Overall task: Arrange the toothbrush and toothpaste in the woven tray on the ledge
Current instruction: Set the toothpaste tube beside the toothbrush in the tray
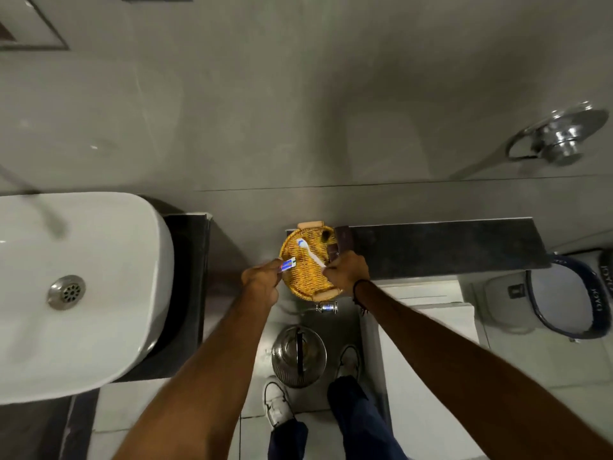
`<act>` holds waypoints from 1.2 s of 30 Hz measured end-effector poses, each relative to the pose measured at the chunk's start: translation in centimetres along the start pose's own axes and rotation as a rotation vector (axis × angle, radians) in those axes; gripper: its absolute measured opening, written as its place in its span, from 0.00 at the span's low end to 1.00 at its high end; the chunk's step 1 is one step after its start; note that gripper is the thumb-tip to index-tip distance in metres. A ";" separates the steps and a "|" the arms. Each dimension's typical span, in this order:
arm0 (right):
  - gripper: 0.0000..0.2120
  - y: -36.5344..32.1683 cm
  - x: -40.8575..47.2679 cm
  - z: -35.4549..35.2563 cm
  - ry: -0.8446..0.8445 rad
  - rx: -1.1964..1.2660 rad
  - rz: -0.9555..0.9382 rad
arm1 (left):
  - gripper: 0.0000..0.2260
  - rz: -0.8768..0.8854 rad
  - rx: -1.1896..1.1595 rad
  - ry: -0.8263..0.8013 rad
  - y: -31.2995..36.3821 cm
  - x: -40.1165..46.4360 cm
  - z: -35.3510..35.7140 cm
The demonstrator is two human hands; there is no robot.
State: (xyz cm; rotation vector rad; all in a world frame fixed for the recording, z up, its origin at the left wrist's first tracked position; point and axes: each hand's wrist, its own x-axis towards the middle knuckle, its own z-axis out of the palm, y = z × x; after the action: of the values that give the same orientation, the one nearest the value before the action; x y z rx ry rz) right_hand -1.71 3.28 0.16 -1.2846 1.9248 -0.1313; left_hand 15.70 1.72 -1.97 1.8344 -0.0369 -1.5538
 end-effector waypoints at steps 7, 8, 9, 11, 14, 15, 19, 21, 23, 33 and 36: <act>0.15 2.2 5.2 3.6 0.002 0.140 0.052 | 0.08 0.142 0.268 0.062 -2.1 5.2 3.7; 0.15 2.7 5.7 4.0 -0.004 0.159 0.052 | 0.14 0.232 0.367 0.092 -2.4 5.6 3.9; 0.14 3.2 6.0 4.4 -0.006 0.168 0.049 | 0.17 0.322 0.486 0.112 -2.4 5.8 4.0; 0.15 3.8 6.2 5.0 -0.013 0.187 0.044 | 0.19 0.470 0.727 0.089 -2.3 6.0 4.3; 0.15 4.4 6.5 5.4 -0.037 0.256 0.037 | 0.21 0.534 0.907 0.017 -2.3 6.7 4.7; 0.14 4.3 6.6 5.4 -0.031 0.244 0.019 | 0.22 0.532 0.936 0.002 -2.3 6.8 4.8; 0.13 3.7 7.5 5.6 -0.024 0.060 -0.066 | 0.21 0.581 1.052 -0.041 -2.4 7.7 5.4; 0.14 3.4 8.1 5.8 -0.027 -0.017 -0.059 | 0.18 0.612 1.151 -0.065 -2.5 8.2 5.6; 0.13 3.2 8.5 5.9 -0.006 -0.064 -0.043 | 0.17 0.600 1.234 -0.080 -2.6 8.6 5.7; 0.10 2.3 7.6 4.6 0.102 -0.143 -0.058 | 0.10 0.865 1.528 0.003 -1.3 4.7 3.6; 0.08 1.5 5.7 3.1 0.132 -0.088 -0.092 | 0.10 1.042 1.603 -0.012 0.3 2.0 1.9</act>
State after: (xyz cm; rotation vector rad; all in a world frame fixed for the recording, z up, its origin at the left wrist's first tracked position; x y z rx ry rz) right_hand -1.68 0.37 -5.89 -1.4559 2.0025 -0.1837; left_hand 14.77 -0.36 -3.50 2.0496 -2.3410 -0.5735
